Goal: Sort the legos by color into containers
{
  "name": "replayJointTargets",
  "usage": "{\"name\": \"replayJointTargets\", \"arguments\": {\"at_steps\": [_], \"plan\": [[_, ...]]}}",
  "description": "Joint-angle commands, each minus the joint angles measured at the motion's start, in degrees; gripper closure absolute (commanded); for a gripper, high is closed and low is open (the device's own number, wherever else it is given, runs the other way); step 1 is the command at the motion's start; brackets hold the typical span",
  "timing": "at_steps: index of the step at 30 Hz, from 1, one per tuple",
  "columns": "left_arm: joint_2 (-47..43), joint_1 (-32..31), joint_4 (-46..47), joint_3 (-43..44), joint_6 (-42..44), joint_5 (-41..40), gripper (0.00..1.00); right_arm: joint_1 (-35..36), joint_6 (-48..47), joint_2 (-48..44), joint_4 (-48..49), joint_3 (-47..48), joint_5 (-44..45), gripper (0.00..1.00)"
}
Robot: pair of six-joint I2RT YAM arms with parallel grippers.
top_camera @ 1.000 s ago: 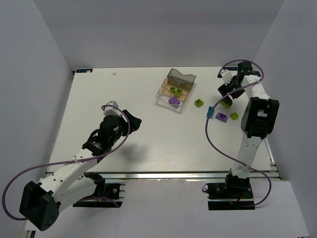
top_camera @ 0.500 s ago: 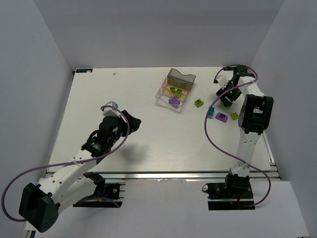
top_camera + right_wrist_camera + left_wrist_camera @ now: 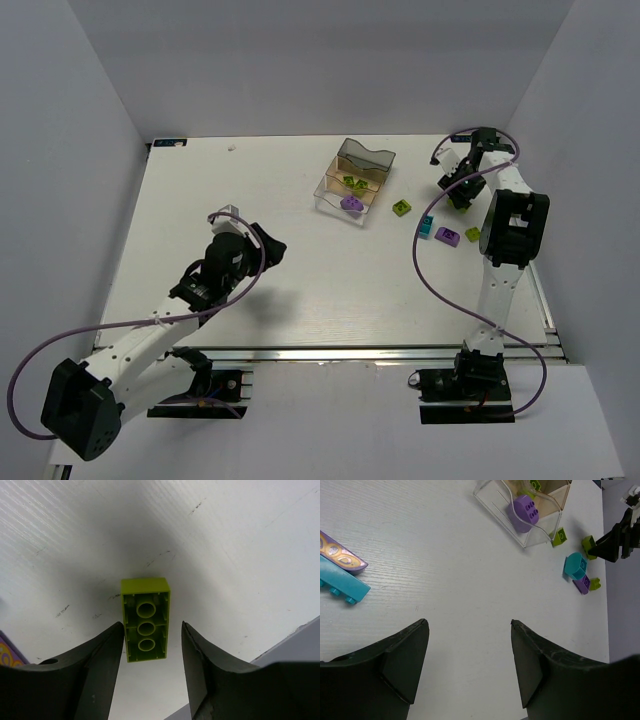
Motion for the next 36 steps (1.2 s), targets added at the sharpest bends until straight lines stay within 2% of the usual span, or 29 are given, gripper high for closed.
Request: {"name": "replayJointTargets", "arguments": {"at_steps": [1, 12, 16, 17, 20, 26, 32, 36], "plan": [[0.5, 0.0, 0.2, 2.6, 0.5, 0.2, 0.24, -0.2, -3.3, 1.0, -2.6, 2.7, -0.9, 0.46], [1.1, 0.1, 0.5, 2.7, 0.7, 0.4, 0.24, 0.0, -6.4, 2.7, -6.2, 4.5, 1.0, 0.43], [0.9, 0.0, 0.4, 2.5, 0.6, 0.4, 0.24, 0.0, -6.7, 1.9, -6.0, 4.4, -0.2, 0.58], [0.8, 0.1, 0.4, 2.4, 0.4, 0.4, 0.24, 0.1, -6.8, 1.7, -5.7, 4.0, -0.5, 0.71], [0.9, 0.1, 0.8, 2.3, 0.3, 0.4, 0.24, 0.5, -7.1, 0.3, -4.7, 2.8, -0.9, 0.88], [1.2, 0.1, 1.1, 2.3, 0.4, 0.7, 0.24, 2.7, -4.8, -6.2, -3.9, 1.9, -6.7, 0.99], [1.3, 0.1, 1.3, 2.4, 0.5, 0.9, 0.24, 9.1, 2.5, -12.9, -2.5, 1.3, -15.9, 1.00], [0.7, 0.0, 0.6, 2.5, 0.6, 0.7, 0.24, 13.1, 12.2, -14.7, 0.3, 2.3, -21.8, 1.00]]}}
